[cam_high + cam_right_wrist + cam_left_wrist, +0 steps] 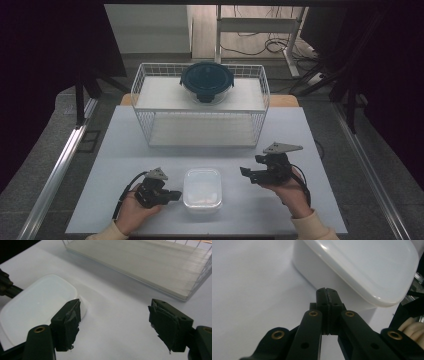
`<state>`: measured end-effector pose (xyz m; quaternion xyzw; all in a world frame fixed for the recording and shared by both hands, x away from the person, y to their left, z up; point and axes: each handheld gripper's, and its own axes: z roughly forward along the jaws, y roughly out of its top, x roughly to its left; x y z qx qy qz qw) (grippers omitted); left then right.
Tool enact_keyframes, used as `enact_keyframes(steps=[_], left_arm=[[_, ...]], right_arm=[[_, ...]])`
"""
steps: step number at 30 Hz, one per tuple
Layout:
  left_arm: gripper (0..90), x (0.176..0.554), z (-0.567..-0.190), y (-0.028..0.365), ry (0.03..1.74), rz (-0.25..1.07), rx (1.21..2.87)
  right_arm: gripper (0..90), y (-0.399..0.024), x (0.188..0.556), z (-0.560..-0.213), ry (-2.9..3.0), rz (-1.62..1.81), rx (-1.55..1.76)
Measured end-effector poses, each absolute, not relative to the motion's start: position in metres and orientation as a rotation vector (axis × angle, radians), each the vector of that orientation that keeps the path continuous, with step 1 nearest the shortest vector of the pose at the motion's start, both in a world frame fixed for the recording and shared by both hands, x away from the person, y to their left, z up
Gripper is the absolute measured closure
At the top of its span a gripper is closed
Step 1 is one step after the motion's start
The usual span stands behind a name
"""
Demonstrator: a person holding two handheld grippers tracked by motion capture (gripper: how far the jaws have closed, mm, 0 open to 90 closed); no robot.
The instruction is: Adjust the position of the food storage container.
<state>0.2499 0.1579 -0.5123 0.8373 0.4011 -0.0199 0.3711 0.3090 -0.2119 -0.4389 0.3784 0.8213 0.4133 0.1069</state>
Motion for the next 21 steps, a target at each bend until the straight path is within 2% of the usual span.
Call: enact_keyframes(steps=[5,7,10,12,18,21], left_arm=[[89.1,0.243,-0.505,0.178,1.092,0.021,2.031],[80.0,0.24,-0.503,0.184,1.119,0.049,1.98],[54.8,0.24,-0.499,0.191,1.192,0.063,1.915],[42.7,0.24,-0.496,0.195,1.207,0.025,1.866],[29.5,0.241,-0.496,0.195,1.245,0.016,1.855],[26.4,0.241,-0.497,0.195,1.262,0.015,1.852]], right_arm=[[24.2,-0.212,0.304,-0.438,2.453,1.267,1.131],[23.3,-0.214,0.301,-0.441,2.47,1.287,1.136],[21.6,-0.217,0.296,-0.446,2.48,1.324,1.154],[21.1,-0.219,0.293,-0.45,2.48,1.341,1.172],[19.6,-0.22,0.286,-0.459,2.488,1.356,1.186],[20.8,-0.219,0.285,-0.46,2.501,1.364,1.206]])
